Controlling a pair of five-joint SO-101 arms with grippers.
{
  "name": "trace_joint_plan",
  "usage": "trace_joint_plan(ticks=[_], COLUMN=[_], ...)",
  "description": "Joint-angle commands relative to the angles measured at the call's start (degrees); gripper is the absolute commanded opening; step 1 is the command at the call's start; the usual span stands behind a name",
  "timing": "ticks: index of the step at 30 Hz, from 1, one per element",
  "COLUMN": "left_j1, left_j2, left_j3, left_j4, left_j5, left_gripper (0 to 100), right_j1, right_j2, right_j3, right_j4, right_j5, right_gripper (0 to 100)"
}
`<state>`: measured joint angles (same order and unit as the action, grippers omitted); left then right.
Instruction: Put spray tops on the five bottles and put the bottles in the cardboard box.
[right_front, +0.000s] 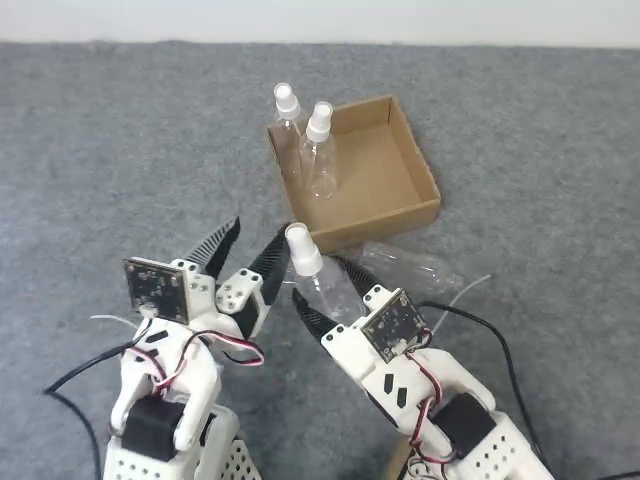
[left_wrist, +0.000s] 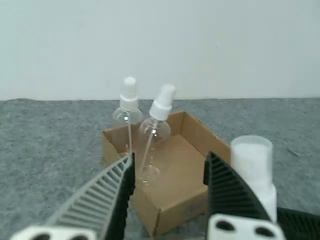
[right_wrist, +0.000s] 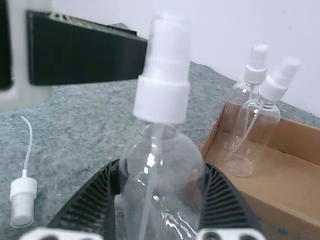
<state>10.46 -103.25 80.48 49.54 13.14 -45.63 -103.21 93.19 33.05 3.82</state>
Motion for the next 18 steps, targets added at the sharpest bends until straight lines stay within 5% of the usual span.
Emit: trace_joint_plan(ticks=[1,18], left_j1=[3.3,9.5], left_j2=[-0.9,-0.9], left_j3=[-0.6,-0.5], left_j4=[0.0,1.3], left_j5=[-0.4,-4.6], left_gripper=[21,21], right_j1=[-0.4,0.0], right_j2=[-0.7,-0.7], right_j3=[-2.5,-1.1], right_j4=[0.2,-0.2], right_j5=[-0.2,-0.1], right_gripper=[6.1,6.1])
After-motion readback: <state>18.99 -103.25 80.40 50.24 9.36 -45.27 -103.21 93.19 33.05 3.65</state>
